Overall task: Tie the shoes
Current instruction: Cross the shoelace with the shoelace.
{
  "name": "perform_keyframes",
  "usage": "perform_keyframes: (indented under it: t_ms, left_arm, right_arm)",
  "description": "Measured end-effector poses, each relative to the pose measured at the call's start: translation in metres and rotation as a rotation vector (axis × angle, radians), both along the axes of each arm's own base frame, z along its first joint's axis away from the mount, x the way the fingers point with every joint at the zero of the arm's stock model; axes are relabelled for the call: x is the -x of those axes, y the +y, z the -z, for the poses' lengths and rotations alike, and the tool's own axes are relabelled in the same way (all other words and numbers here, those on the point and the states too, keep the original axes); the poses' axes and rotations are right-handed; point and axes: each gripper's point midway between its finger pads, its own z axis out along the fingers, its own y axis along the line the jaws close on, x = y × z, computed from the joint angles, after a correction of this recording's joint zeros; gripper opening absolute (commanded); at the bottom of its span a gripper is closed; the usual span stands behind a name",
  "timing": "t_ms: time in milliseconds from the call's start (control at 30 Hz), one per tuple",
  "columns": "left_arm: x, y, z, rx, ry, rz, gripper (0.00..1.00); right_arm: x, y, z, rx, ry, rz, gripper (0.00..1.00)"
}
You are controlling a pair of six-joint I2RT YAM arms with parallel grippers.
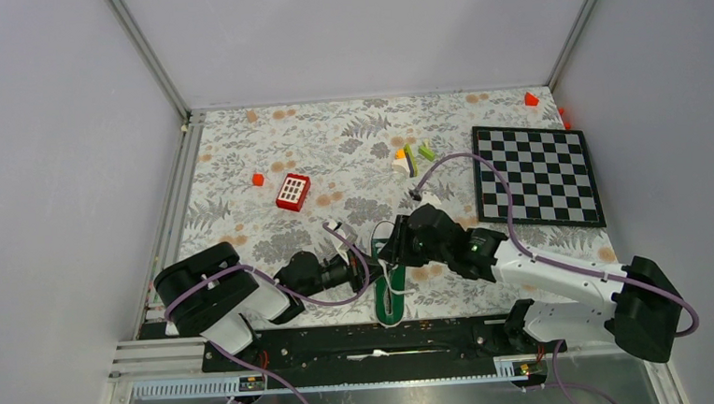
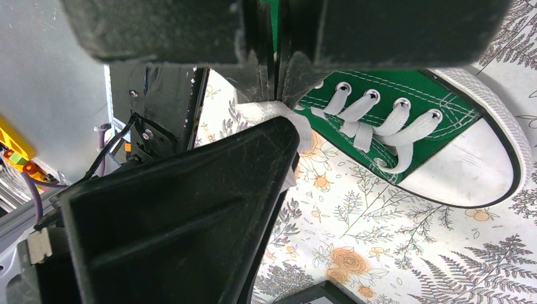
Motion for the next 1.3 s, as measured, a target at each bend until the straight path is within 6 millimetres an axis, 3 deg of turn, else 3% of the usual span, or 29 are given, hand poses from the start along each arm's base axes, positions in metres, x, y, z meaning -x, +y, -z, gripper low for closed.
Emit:
perform_keyframes:
  t_ms: [233, 300, 333, 433, 567, 867, 1000, 1167, 1233, 1300]
  left_arm:
    - [0.0, 0.0, 0.0, 0.0, 0.0, 0.0, 0.0]
    - [0.0, 0.0, 0.0, 0.0, 0.0, 0.0, 0.0]
    - [0.0, 0.0, -0.0001, 0.0, -0.001, 0.0, 0.0]
    - [0.0, 0.0, -0.0001, 0.0, -0.001, 0.0, 0.02]
    - [0.0005, -0.0001, 0.0, 0.0, -0.003, 0.004, 0.19]
    - [0.0036, -0.0006, -0.0016, 0.006, -0.005, 0.021, 0.4]
    - [0.0045, 0.0015, 0.0004, 0.002, -0.003, 0.018, 0.38]
    - [0.0044, 0.0053, -0.0002, 0.005, -0.004, 0.004, 0.2]
    - [0.0035, 0.0066, 0.0008, 0.002, -0.002, -0.006, 0.18]
    - [0.0027, 0.0073, 0.0015, 0.0, -0.001, -0.012, 0.22]
  right_arm:
    - [0.0016, -0.0028, -0.0025, -0.013, -0.004, 0.007, 0.16]
    - [0.0017, -0.0029, -0.0042, -0.018, -0.008, 0.006, 0.02]
    - [0.0018, -0.003, -0.0043, -0.017, -0.009, 0.004, 0.0]
    - [0.0018, -0.003, -0.0042, -0.016, -0.009, 0.003, 0.0]
    - [0.0019, -0.0032, -0.0041, -0.014, -0.011, 0.001, 0.0]
    - [0.0018, -0.0034, -0.004, -0.011, -0.016, -0.004, 0.0]
    - [0.0024, -0.0044, -0.0035, -0.007, -0.013, -0.003, 0.0]
    - [0.0024, -0.0045, -0.0051, -0.011, -0.016, -0.003, 0.0]
    - [0.0025, -0.0045, -0.0052, -0.011, -0.016, -0.003, 0.0]
    - [0.0025, -0.0046, -0.0052, -0.011, -0.016, -0.003, 0.0]
